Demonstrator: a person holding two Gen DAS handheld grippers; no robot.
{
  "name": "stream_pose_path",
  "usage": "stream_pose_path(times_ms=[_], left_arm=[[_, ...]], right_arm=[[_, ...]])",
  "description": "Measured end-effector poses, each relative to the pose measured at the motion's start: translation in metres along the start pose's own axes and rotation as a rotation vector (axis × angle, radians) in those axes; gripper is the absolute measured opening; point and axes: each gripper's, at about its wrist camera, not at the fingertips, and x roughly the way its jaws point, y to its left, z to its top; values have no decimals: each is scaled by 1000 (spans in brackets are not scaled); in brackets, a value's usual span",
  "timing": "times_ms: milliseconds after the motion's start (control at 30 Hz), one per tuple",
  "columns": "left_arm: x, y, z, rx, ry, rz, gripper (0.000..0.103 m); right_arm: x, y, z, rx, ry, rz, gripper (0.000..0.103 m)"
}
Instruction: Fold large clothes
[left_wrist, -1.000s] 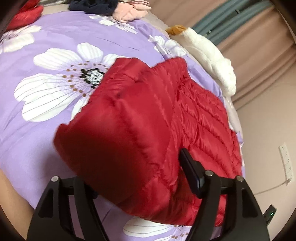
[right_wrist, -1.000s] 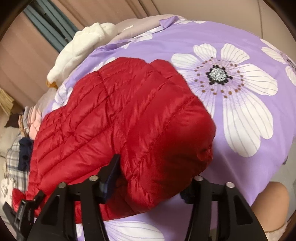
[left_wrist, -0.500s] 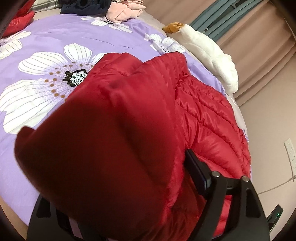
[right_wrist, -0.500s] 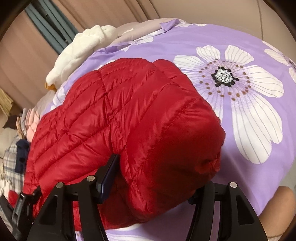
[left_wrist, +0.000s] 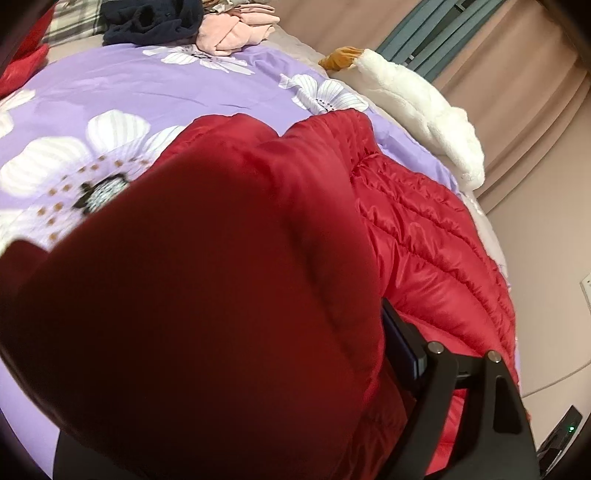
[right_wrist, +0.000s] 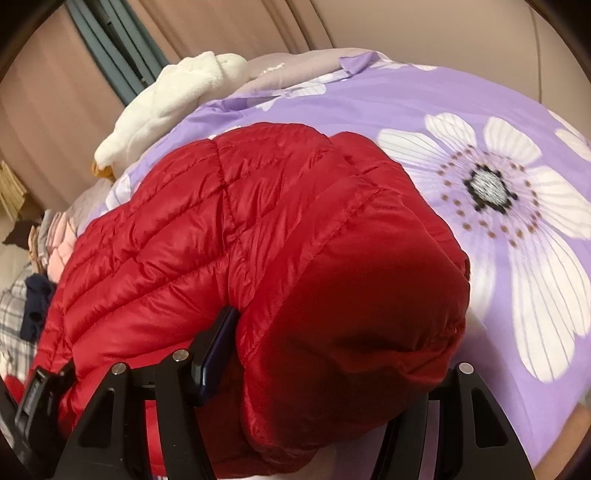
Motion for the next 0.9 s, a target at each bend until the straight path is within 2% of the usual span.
stream_pose_path(times_ms=[67,133,267,400,467,500,567,600,633,900], left_arm=[[7,-11,7,52,28,37,84],[8,-13,10,64,34,33,78],[2,-14,10,83,36,16,59],[-12,-33,8,172,-13,81,46],[-18,-46,7,225,-50,112,42],[-22,-52,6,255,-74,126,42],[-31,-64,4,296,-112,138,40],[-36,-68,4,302,-126,137,40],[-40,-70,4,307,-136,132,40],[-69,-104,1,425,-215,106,39]], right_arm=[[4,5,3,-22,6,-24,60],[0,6,3,-17,10,-28,60],[-21,-18,4,62,21,35,60],[-61,-49,17,144,-60,53,60],[-80,-57,20,134,-124,22,58],[-84,-57,20,118,-138,-8,53],[-83,-58,18,82,-123,-43,45],[-80,-58,16,77,-113,-45,34],[-75,-58,13,80,-100,-54,31],[-44,-60,5,81,-44,-137,29]])
